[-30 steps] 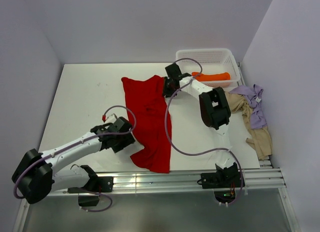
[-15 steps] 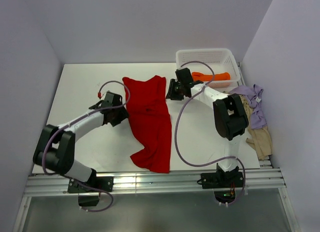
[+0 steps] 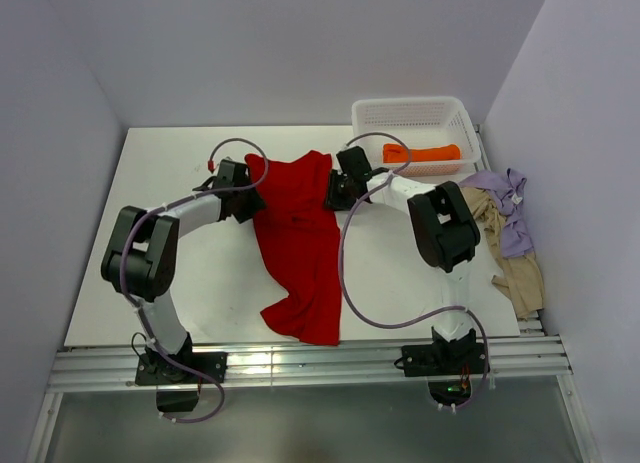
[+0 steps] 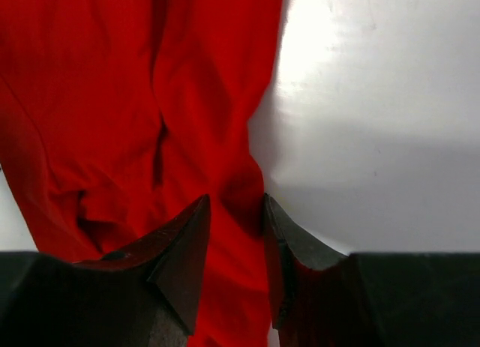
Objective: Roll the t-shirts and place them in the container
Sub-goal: Fold the tshirt
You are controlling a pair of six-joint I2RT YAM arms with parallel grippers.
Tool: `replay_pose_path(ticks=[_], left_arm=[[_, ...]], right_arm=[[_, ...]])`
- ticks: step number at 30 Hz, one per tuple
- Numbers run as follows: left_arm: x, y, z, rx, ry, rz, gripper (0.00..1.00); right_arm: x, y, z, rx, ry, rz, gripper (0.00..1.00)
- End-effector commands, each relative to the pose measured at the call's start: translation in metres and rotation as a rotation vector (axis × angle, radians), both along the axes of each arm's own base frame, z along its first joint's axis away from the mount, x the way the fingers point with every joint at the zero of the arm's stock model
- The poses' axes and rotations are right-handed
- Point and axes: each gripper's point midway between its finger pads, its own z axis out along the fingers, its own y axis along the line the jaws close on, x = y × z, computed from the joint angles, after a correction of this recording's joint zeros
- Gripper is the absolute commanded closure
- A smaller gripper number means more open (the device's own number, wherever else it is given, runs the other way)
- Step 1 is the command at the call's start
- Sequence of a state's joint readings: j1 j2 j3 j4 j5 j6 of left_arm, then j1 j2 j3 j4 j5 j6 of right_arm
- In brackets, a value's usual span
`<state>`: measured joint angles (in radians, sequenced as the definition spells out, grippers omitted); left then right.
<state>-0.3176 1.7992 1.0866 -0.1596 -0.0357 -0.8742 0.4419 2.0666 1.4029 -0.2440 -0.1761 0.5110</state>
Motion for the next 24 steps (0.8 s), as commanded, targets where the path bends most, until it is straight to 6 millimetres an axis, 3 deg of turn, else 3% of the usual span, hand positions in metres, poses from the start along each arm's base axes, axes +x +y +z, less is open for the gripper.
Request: replay_pose_path(ticks=[1,3,6,7,9,16,17,22,23,24], left_arm=[[0.018,0.003,0.002,0.031,-0.021,0.007,0.51],[0.02,0.012,-0.011,0.059,0.012,0.037,0.53],[0.022,0.021,-0.022,0.055,0.028,0.059,0.54],[0.025,0.024,-0.023,0.049,0.022,0.064,0.56],[0.028,0.026,-0.027,0.04,0.025,0.061,0.58],[0.064,0.025,-0.037,0.02,0.023,0.037,0.85],[0.066,0.026,-0.048,0.025,0.045,0.036,0.85],[0.089,0.017,-0.05,0.015,0.043,0.019,0.87],[0.091,0.017,-0.049,0.016,0.043,0.02,0.87],[0.092,0.017,-0.047,0.016,0.042,0.02,0.87]], right_arm=[[0.016,0.007,0.004,-0.027,-0.051,-0.011,0.6],[0.021,0.006,0.005,-0.037,-0.057,-0.026,0.64],[0.028,0.003,0.002,-0.064,-0.061,-0.048,0.81],[0.03,0.002,0.0,-0.076,-0.062,-0.058,0.92],[0.036,0.004,0.0,-0.078,-0.057,-0.067,1.0],[0.052,0.005,0.0,-0.087,-0.066,-0.11,1.0],[0.056,0.005,0.002,-0.092,-0.074,-0.118,1.0],[0.071,0.005,0.0,-0.09,-0.075,-0.146,1.0],[0.077,0.007,0.007,-0.086,-0.083,-0.142,1.0],[0.08,0.006,0.001,-0.096,-0.069,-0.144,0.95]])
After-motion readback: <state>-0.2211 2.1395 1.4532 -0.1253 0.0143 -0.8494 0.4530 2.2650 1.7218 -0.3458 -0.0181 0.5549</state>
